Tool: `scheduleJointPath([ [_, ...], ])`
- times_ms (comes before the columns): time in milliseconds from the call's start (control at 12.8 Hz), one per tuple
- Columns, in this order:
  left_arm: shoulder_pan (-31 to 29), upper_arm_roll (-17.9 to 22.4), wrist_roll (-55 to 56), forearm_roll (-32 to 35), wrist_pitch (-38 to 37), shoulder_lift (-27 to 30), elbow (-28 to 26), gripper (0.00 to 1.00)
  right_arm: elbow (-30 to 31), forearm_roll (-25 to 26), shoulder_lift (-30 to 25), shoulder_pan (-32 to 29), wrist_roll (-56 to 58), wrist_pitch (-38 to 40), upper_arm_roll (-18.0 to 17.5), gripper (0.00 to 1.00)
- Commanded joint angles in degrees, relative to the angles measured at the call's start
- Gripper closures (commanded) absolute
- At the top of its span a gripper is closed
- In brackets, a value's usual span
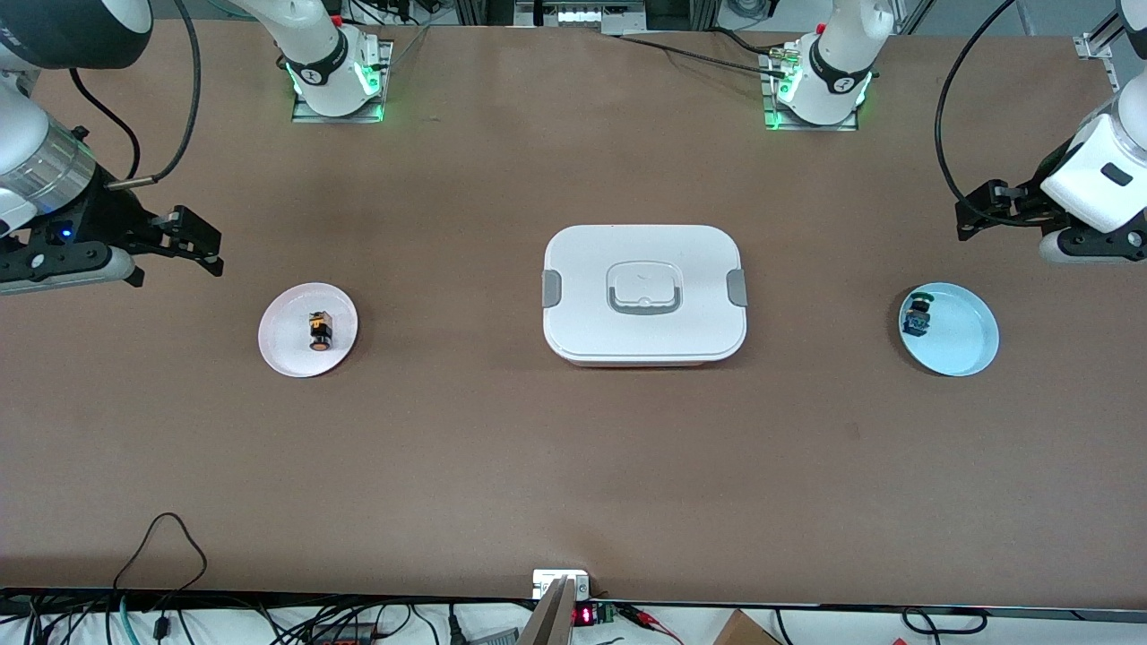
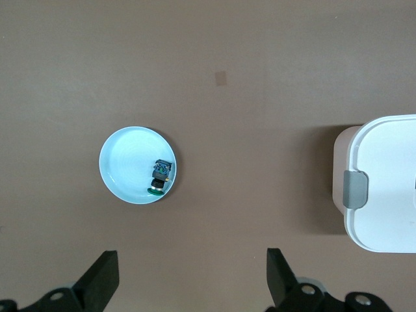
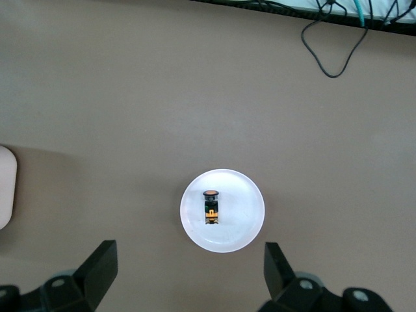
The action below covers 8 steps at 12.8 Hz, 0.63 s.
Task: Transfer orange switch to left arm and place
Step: 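Move the right gripper toward the orange switch on the white plate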
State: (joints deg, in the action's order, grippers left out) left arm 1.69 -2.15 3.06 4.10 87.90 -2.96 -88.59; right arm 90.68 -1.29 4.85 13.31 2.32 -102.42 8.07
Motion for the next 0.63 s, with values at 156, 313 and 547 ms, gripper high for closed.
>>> scheduleJointPath([
  [156,-2.03,0.13,-0.77,-1.46,-0.36,-1.0,1.75,0.0,-0.85,-0.38,-0.54,-0.3,-0.12,3.97,0.2,0.0],
  [313,-2.65,0.13,-0.78,-1.46,-0.27,-1.0,1.66,0.0,-0.85,-0.9,-1.5,-0.3,0.14,9.22,0.11,0.0],
  [547,-2.74,0.13,-0.78,-1.46,-0.36,-1.09,1.66,0.0,1.94,-0.91,-2.99,0.05,0.58,12.42,-0.33,0.0],
])
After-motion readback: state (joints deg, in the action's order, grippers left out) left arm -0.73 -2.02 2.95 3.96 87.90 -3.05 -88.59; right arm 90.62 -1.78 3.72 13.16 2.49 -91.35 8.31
